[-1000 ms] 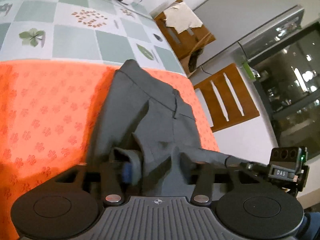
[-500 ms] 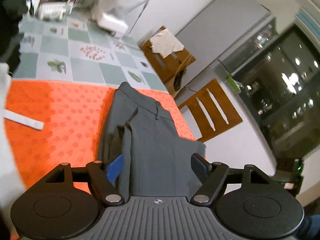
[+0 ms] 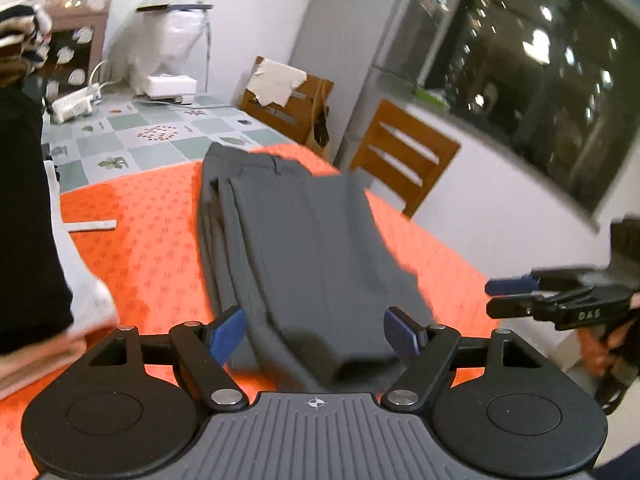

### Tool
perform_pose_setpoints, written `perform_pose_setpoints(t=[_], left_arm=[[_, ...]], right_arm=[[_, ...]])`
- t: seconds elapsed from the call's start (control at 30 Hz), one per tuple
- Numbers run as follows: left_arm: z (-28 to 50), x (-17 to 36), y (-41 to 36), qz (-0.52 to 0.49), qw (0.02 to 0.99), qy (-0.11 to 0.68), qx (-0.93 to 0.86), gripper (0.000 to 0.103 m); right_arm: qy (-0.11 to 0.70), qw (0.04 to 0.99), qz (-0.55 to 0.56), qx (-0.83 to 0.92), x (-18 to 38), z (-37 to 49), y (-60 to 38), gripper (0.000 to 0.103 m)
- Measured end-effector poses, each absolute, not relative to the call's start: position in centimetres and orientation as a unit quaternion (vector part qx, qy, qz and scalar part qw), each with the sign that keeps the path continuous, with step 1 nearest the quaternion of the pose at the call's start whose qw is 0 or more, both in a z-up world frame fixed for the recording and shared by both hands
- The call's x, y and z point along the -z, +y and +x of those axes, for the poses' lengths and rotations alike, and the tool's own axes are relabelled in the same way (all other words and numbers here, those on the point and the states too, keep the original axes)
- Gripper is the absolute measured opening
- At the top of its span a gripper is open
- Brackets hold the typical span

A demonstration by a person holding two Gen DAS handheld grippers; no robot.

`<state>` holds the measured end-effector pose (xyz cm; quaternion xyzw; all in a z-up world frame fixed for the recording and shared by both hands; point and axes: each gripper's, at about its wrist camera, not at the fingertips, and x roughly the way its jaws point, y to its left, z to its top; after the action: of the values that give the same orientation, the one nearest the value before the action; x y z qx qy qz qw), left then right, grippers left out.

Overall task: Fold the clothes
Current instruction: 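Lower the leg ends onto the waistband and open both tools, then grasp the folded trouser edge with the right tool while the left tool grasps beside it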

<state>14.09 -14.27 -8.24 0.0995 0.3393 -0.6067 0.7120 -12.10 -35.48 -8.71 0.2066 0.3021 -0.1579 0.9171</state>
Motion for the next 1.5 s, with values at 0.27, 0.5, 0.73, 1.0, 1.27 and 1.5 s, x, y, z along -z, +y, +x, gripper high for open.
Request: perform_pose_setpoints(t=[0.27, 0.5, 0.73, 1.0, 1.27, 1.5], left_arm=[[8.8, 13.0, -13.3, 0.194, 0.732, 0.288, 0.587, 0.078], [5.7, 15.8, -15.3, 0.323, 0.714, 0.217, 0.582, 0.065], [4.2, 16.9, -16.9, 0.396, 0.691, 0.14, 0.588, 0.032], [2.8, 17.7, -17.1, 0.468, 0.647, 0.04, 0.601, 0.032], [1.4, 18.3, -17.0, 0.515, 0.59, -0.061, 0.619, 0.033], [1.0, 19.9, -17.7, 0.572, 0.509, -0.131, 0.63, 0.034]], right_arm=[[0.338, 0.916, 0.085, 0.201, 13.5, -11.2, -27.3, 0.057], [0.36, 0.908, 0.003, 0.216, 16.2, -9.4, -26.0, 0.041], [0.373, 0.901, -0.08, 0.206, 17.2, -8.0, -26.1, 0.04], [0.393, 0.886, -0.172, 0.178, 18.5, -6.7, -26.0, 0.039], [0.387, 0.882, -0.183, 0.198, 18.9, -6.0, -26.0, 0.036], [0.389, 0.882, -0.178, 0.197, 18.9, -5.6, -26.2, 0.036]])
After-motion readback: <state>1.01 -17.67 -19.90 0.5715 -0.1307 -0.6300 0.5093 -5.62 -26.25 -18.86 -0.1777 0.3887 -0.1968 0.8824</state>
